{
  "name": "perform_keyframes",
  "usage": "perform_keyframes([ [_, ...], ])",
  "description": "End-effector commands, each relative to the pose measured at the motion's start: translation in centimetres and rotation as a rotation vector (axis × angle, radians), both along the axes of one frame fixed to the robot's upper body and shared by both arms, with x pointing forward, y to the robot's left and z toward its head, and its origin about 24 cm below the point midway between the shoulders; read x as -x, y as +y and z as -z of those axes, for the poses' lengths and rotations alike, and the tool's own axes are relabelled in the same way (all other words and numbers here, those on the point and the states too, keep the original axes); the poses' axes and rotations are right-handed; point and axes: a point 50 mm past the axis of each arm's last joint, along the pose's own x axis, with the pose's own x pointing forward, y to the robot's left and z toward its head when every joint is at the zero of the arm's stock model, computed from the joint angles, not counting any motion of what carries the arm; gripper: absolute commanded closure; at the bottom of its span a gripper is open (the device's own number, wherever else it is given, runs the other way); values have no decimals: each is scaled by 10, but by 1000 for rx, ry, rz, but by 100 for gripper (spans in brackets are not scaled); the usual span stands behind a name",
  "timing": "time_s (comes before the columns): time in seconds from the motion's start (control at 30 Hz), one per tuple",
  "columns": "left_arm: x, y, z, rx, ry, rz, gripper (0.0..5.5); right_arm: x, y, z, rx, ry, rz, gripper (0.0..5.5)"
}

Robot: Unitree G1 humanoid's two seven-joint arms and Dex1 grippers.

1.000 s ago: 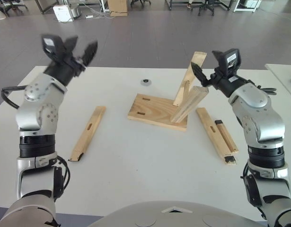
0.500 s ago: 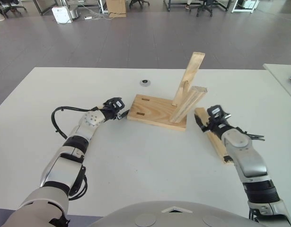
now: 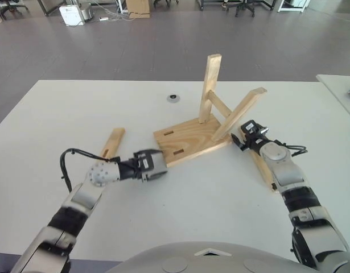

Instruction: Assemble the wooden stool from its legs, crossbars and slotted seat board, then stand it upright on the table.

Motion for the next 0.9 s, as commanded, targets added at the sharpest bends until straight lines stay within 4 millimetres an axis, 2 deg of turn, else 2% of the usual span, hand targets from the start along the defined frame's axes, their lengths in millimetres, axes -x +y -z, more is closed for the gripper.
perform_keyframes([
  [0.03,62,23,-15,-104,385,108,183,-27,-26,-22,4,-85,52,145],
  [0.07,56,28,-30,-69,400,74,183,-25,-37,-24,9,-93,74,145],
  [0.1,39,33,-50,-13,356,29,183,-22,-48,-25,20,-100,88,145],
  [0.17,-5,38,-94,99,150,-51,183,-11,-56,-25,34,-102,72,145],
  [0.23,-38,39,-124,130,-54,-108,183,2,-49,-26,23,-85,9,145],
  [0.33,-75,44,-142,104,-268,-180,183,27,-36,-38,-44,-38,-68,145],
  [0.4,-97,50,-138,39,-348,-242,183,44,-22,-44,-108,11,-121,145],
  [0.5,-130,56,-101,-123,-362,-327,183,62,13,-39,-197,95,-212,145],
  [0.57,-144,50,-74,-218,-338,-333,183,78,34,-30,-240,165,-269,145],
  [0.63,-152,35,-54,-243,-306,-319,183,91,47,-22,-262,220,-286,145],
  [0.8,-162,-11,-30,-217,-306,-324,183,106,49,-1,-255,326,-184,145],
  [0.9,-157,-21,-20,-233,-290,-252,183,90,29,15,-204,313,-56,145],
])
